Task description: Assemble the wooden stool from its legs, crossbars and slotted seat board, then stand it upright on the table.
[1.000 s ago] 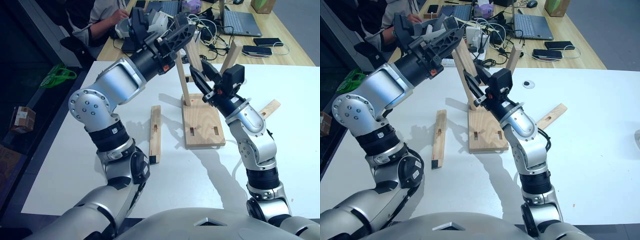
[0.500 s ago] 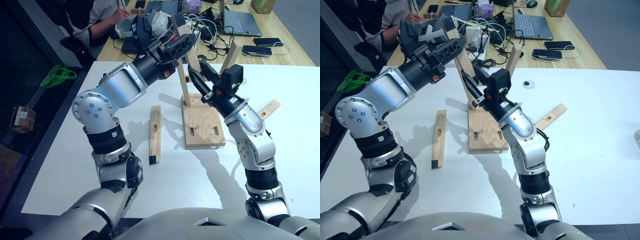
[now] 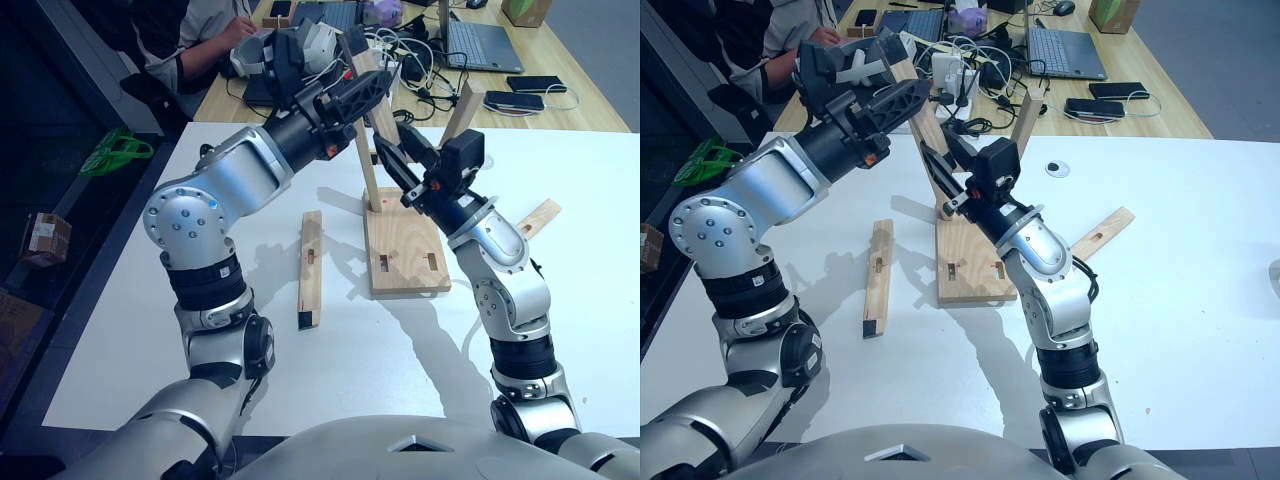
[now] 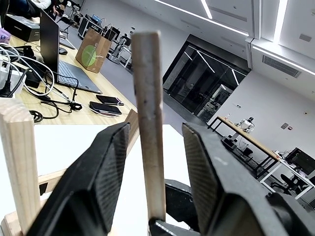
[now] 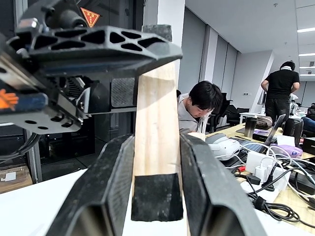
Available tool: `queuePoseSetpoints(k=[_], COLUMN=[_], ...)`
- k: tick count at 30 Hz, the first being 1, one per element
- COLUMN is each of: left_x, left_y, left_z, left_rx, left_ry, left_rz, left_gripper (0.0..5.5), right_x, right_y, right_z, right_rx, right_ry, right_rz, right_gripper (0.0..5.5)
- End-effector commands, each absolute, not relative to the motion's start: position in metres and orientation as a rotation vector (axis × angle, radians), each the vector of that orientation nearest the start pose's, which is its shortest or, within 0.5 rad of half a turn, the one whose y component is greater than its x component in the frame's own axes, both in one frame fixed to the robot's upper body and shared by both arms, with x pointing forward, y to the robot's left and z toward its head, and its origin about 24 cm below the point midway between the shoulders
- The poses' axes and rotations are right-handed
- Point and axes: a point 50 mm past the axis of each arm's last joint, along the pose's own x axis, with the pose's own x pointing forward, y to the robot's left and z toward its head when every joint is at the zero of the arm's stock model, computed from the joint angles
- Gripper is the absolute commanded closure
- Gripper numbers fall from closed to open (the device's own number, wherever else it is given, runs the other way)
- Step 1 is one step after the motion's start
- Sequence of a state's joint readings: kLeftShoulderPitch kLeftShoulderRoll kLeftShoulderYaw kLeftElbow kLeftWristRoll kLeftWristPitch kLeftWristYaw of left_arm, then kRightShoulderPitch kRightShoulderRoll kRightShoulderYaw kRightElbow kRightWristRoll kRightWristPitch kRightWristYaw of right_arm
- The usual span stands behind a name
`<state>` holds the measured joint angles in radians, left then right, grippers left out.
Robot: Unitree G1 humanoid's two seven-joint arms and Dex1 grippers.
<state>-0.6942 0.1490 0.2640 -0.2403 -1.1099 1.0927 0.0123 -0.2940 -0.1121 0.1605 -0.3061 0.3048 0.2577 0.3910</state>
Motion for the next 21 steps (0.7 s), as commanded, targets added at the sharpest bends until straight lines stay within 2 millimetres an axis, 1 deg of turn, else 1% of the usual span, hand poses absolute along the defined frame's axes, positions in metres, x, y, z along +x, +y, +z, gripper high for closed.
queuePoseSetpoints(k=[1,11,18,21], left_x=[0.296,0.295,0.301,0.305], left_y=[0.105,0.105,0.105,0.102], left_z=[0.226,0.225,0.227,0.227], left_rx=[-0.568,-0.560,-0.549,-0.546], left_ry=[0.105,0.103,0.099,0.097], left_rz=[-0.813,-0.816,-0.805,-0.795], left_gripper=[3.63,3.63,3.63,3.63], right_x=[0.269,0.270,0.277,0.281], right_y=[-0.079,-0.080,-0.083,-0.086], right_z=[0.164,0.163,0.165,0.166], right_rx=[0.076,0.086,0.090,0.089], right_ry=[-0.326,-0.329,-0.340,-0.344], right_rz=[0.751,0.738,0.705,0.688], right_gripper=[4.22,4.22,4.22,4.22])
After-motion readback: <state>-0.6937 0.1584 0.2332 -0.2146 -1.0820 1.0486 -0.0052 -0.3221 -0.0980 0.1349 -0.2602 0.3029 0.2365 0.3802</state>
